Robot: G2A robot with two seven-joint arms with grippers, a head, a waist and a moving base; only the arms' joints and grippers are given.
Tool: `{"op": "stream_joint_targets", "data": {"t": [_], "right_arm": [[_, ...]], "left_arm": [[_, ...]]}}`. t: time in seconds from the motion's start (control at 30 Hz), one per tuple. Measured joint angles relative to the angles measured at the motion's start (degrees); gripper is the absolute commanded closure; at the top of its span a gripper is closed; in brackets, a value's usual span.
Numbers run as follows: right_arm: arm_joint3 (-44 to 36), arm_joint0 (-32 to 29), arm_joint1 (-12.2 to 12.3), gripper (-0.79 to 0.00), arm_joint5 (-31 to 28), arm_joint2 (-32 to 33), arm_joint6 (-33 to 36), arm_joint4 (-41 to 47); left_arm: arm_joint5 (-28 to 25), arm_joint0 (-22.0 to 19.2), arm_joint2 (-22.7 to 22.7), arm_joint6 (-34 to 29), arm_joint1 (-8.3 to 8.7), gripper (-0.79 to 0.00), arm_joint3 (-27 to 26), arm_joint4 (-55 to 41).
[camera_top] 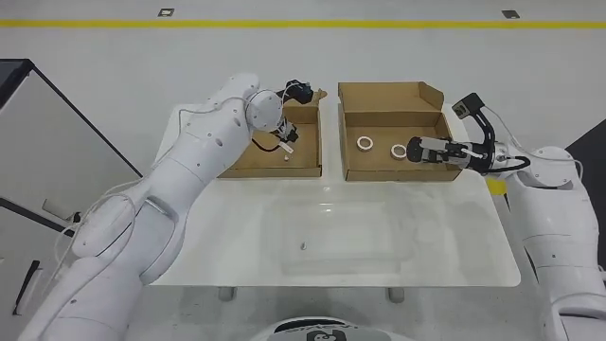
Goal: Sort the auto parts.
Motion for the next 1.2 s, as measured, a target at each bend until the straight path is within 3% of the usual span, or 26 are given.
{"op": "stream_joint_targets", "data": {"t": [0.17, 0.37, 0.97, 1.03, 1.2], "right_arm": [[0.0, 0.0, 0.0, -0.785, 0.0, 0.0, 0.0, 0.0], [0.0, 0.0, 0.0, -0.785, 0.0, 0.0, 0.0, 0.0], [0.0, 0.0, 0.0, -0.785, 0.0, 0.0, 0.0, 0.0], [0.0, 0.0, 0.0, -0.785, 0.0, 0.0, 0.0, 0.0], [0.0, 0.0, 0.0, -0.785, 0.0, 0.0, 0.0, 0.0]], "left_arm": [[5.16, 1.02, 0.59, 3.75, 0.0, 0.0, 2.03, 4.78], [10.29, 0.82, 2.92, 6.91, -2.1, 0.0, 8.48, 8.4], [9.62, -1.58, 6.49, 10.86, -10.18, 0.0, 26.14, 8.1], [9.31, -1.72, 6.59, 11.17, -10.86, -0.037, 27.57, 8.04], [8.63, -2.09, 6.65, 11.84, -12.16, -0.274, 30.34, 7.97]]}}
